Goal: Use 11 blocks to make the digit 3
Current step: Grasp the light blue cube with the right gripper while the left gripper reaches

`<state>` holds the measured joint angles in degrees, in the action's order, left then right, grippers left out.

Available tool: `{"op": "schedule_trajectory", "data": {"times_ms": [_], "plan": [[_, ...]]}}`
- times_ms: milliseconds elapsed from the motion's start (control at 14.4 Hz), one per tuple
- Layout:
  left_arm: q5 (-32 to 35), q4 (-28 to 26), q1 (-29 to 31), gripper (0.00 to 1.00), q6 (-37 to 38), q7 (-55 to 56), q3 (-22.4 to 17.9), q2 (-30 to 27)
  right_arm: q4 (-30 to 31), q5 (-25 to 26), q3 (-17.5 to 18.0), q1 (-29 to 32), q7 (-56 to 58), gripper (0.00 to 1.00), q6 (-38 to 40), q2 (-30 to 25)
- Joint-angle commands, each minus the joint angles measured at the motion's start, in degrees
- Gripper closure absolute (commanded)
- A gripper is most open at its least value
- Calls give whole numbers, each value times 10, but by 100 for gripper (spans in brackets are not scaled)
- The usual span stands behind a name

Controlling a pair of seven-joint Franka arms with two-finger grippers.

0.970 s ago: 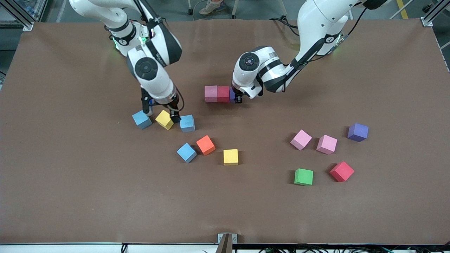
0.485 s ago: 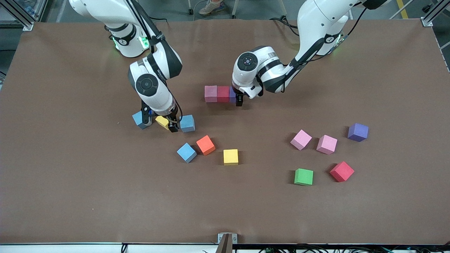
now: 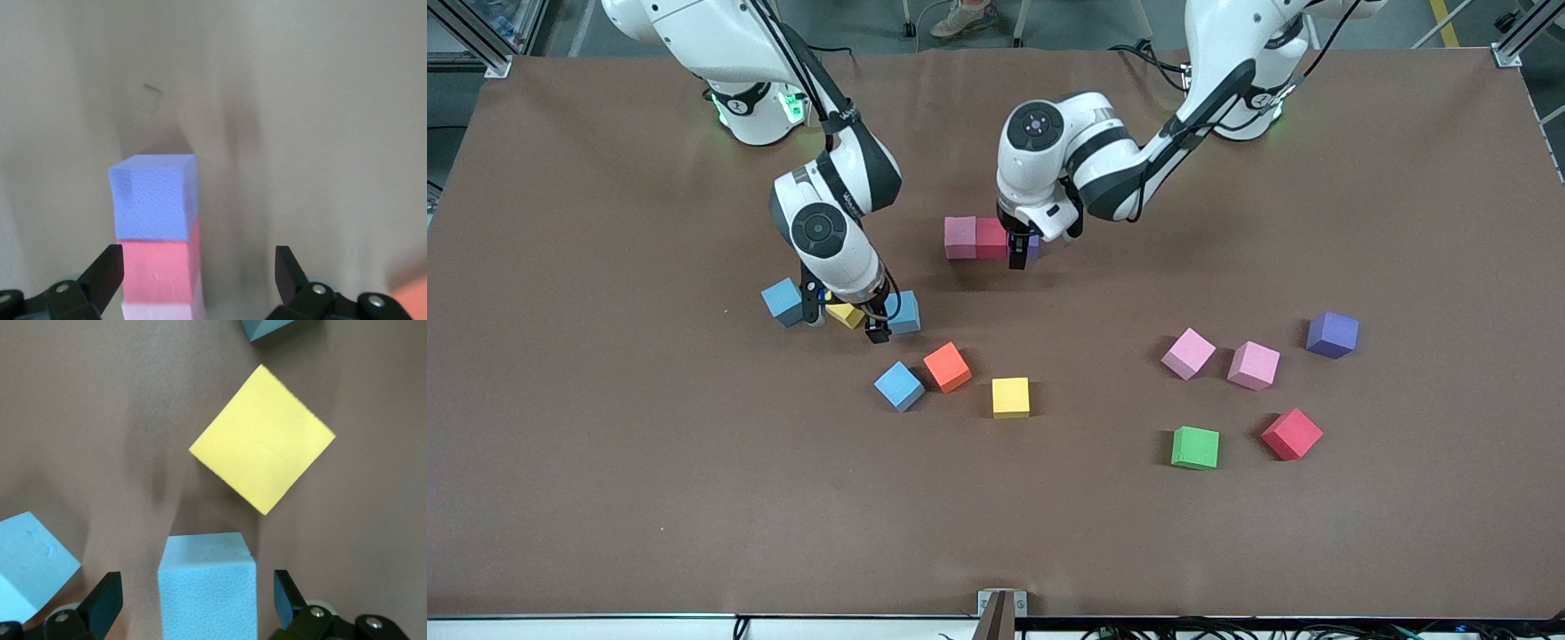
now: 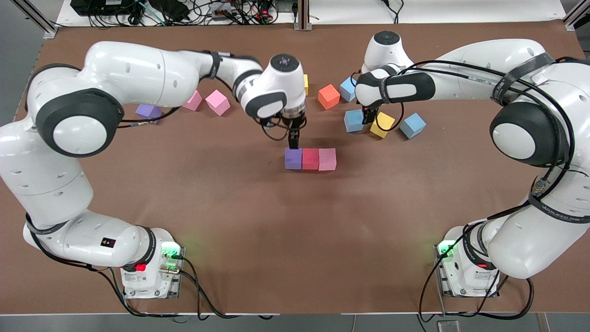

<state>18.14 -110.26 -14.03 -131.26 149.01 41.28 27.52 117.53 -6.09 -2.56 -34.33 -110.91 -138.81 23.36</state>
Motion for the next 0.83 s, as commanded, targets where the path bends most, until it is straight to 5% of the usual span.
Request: {"op": "schedule_trajectory", "data": {"times_ms": [0,416,762], "plan": [[10,66,9,0,68,-61,2,-12,-11,3,3,-1,-23,0,-16,19],[15,166,71,0,97,-252,-35,3,-17,3,3,-12,-25,0,-19,33],[16,180,135,0,98,-402,-48,22,-21,3,3,-14,-25,5,-17,41]]}}
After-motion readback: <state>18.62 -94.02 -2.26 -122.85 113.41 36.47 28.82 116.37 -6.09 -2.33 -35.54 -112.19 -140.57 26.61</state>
